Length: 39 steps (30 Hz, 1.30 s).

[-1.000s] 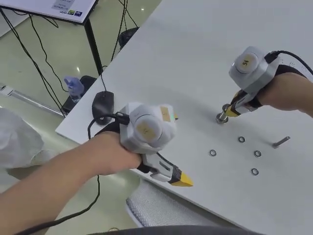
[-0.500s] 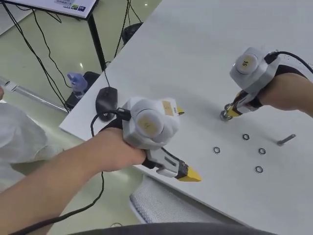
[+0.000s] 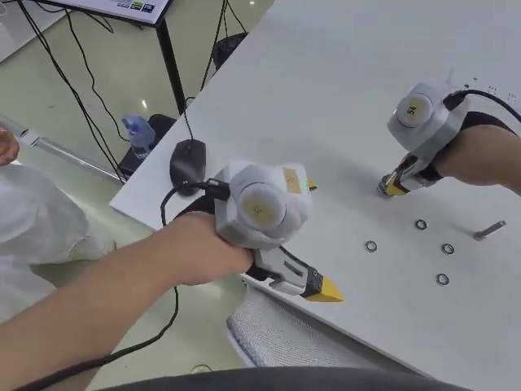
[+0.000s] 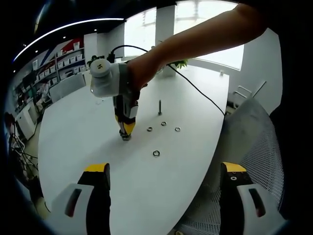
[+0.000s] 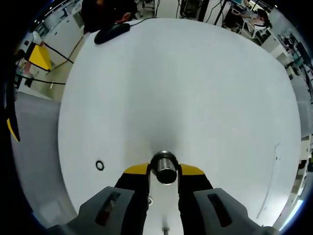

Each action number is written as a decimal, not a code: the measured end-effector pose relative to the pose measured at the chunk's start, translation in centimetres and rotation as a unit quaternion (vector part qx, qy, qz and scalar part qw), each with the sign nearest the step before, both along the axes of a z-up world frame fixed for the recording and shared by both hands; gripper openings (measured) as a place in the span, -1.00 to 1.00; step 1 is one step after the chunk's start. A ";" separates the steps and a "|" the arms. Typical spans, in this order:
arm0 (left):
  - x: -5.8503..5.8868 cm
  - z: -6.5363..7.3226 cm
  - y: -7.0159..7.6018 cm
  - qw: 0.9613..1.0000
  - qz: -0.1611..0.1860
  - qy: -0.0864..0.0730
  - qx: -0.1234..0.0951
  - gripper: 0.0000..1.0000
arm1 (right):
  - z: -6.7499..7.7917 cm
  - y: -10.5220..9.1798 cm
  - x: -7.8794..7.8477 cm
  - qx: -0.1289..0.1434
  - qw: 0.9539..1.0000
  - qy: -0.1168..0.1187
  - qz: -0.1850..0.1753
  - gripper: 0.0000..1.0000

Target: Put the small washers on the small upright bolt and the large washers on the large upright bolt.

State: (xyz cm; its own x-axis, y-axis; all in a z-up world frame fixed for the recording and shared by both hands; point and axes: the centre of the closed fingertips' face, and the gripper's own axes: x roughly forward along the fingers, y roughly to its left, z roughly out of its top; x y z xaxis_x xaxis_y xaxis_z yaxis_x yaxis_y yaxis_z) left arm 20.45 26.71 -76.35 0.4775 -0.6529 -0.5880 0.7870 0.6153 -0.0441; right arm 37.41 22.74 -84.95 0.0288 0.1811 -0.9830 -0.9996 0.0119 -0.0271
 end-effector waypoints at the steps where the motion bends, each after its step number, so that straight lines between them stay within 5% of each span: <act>1: 0.0 0.0 0.0 1.000 0.000 0.000 0.000 0.86 | -0.1 0.0 0.1 0.000 1.000 -0.001 0.001 -0.57; 39: -0.5 -0.1 0.4 1.000 -0.006 0.005 0.008 0.77 | -0.9 -0.5 0.5 0.009 1.000 -0.007 0.003 -0.51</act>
